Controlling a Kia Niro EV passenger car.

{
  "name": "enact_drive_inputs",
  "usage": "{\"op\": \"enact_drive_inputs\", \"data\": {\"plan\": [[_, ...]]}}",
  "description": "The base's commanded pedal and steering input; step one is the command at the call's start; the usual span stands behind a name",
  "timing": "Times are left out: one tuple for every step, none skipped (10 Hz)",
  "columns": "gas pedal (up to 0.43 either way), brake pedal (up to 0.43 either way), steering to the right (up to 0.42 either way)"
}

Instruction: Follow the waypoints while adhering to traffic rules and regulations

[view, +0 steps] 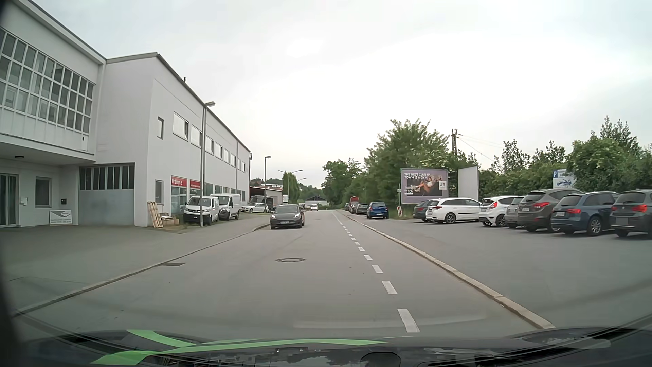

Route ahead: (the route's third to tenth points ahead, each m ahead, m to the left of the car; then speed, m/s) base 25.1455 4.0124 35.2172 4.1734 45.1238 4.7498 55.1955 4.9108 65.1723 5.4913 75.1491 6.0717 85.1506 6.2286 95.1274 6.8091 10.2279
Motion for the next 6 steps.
{"op": "enact_drive_inputs", "data": {"plan": [[0.047,0.000,-0.008],[0.047,0.000,-0.008],[0.047,0.000,-0.007],[0.047,0.000,-0.006],[0.047,0.000,-0.006],[0.047,0.000,-0.006]]}}
